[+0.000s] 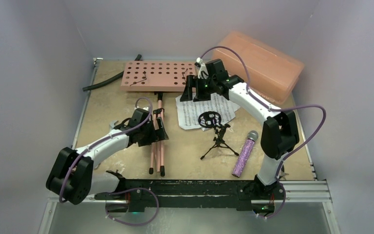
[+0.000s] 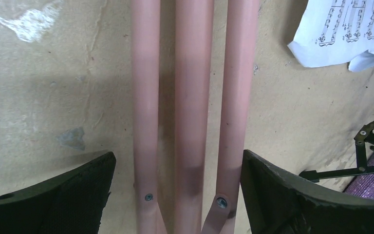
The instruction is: Set up the instrument practice props
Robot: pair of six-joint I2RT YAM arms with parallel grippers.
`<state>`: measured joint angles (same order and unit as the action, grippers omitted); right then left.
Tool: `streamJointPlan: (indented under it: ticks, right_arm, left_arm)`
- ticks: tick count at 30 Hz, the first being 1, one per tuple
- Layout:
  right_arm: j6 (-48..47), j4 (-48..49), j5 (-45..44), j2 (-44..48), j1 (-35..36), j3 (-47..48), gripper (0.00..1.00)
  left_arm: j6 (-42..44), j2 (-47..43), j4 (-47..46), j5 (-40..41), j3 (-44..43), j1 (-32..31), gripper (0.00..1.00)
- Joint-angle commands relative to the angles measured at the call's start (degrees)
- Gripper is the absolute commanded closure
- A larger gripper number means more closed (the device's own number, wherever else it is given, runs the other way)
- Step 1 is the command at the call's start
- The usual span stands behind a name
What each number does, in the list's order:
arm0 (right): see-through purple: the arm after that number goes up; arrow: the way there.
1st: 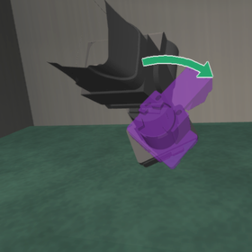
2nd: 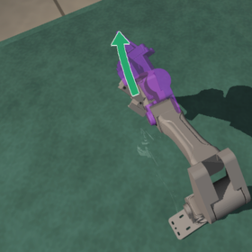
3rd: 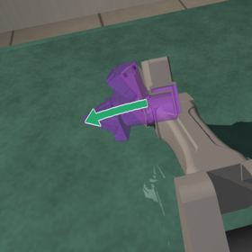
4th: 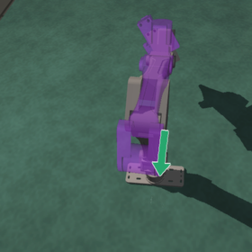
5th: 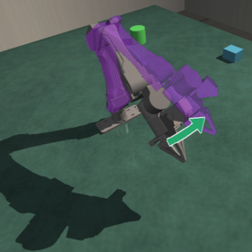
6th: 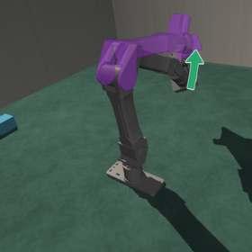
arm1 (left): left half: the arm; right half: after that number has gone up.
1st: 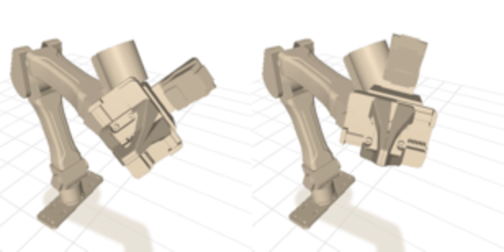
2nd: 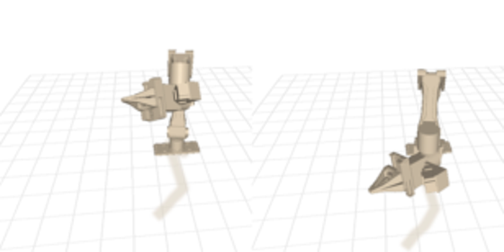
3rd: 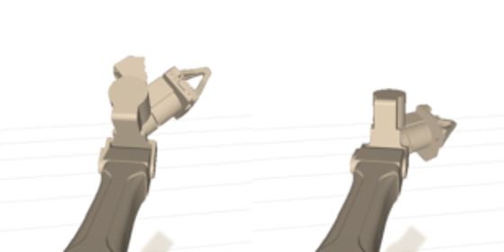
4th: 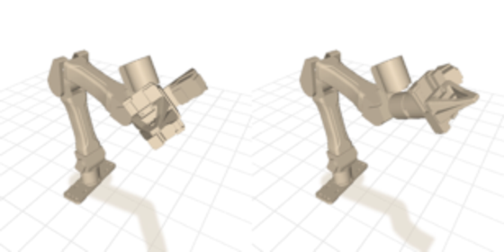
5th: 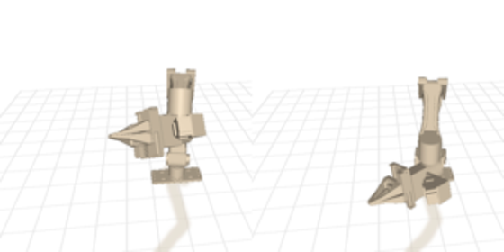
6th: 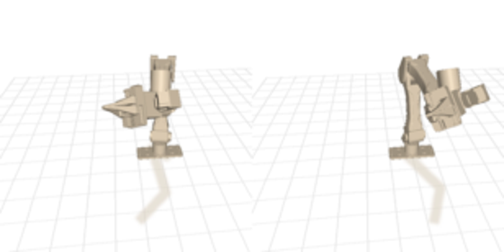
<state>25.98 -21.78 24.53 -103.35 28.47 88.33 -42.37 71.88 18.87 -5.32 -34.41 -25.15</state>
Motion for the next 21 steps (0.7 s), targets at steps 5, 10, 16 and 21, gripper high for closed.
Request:
streamJointPlan:
  ticks: [5,10,16,21]
  right_arm:
    - [2.3,2.0,2.4,-1.2,2.7,3.1,0.18]
    - [3.3,2.6,1.7,-2.1,3.8,3.4,0.18]
    - [3.7,2.9,1.8,-3.0,4.3,4.0,0.18]
    - [3.7,3.1,2.0,-3.2,4.6,4.0,0.18]
  left_arm:
    - [-0.3,4.7,-3.9,-2.7,-0.5,-0.1,0.20]
    - [1.2,5.8,-1.6,-2.1,-2.1,-1.9,0.35]
    - [-0.2,5.0,-0.6,-4.3,-2.0,-4.0,0.59]
    - [-1.9,3.8,1.8,-5.6,-1.6,-4.9,0.67]
